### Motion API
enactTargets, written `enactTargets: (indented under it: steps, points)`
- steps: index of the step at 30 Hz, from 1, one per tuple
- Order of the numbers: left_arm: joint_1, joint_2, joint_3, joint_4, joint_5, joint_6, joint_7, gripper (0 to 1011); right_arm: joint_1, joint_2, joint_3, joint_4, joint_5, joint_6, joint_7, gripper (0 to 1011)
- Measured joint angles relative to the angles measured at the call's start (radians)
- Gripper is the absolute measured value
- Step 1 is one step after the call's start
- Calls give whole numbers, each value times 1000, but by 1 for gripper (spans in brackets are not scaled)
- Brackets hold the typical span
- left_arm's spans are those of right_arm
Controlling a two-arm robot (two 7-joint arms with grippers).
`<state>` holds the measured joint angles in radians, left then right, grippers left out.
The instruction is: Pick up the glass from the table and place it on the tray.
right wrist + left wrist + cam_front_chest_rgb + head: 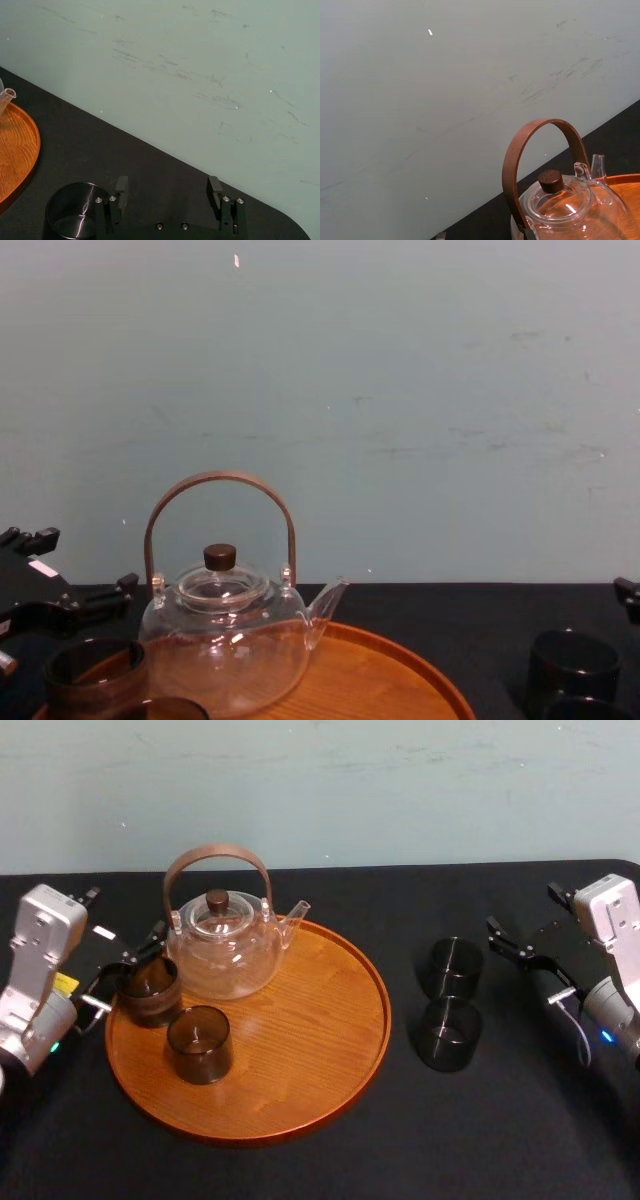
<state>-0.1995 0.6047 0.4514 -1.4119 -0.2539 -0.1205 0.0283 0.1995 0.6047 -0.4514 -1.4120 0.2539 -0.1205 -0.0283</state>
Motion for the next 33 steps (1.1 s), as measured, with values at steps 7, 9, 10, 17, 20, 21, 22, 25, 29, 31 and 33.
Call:
enactTargets:
  steps: [7,9,10,17,20,21,22,25,29,31,33]
  points:
    - [0,0,0,0,0,0,0,1002,0,0,0,0,0,0,0,1002]
    - [0,0,0,0,0,0,0,1001,0,0,0,0,0,0,0,1002]
    - [0,0,0,0,0,0,0,1001,0,0,0,0,0,0,0,1002]
    - [0,0,0,0,0,0,0,1001,0,0,0,0,0,0,0,1002]
    - [0,0,0,0,0,0,0,1001,0,0,0,0,0,0,0,1002]
    - [0,0,0,0,0,0,0,1001,0,0,0,0,0,0,0,1002]
    - [0,0,0,0,0,0,0,1001,0,0,0,0,0,0,0,1002]
    - [0,0,0,0,0,0,0,1001,0,0,0,0,0,0,0,1002]
    - [0,0,0,0,0,0,0,1001,0,0,0,0,0,0,0,1002]
    - [0,0,0,0,0,0,0,1001,0,0,0,0,0,0,0,1002]
    - [0,0,0,0,0,0,0,1001,0,0,0,0,0,0,0,1002]
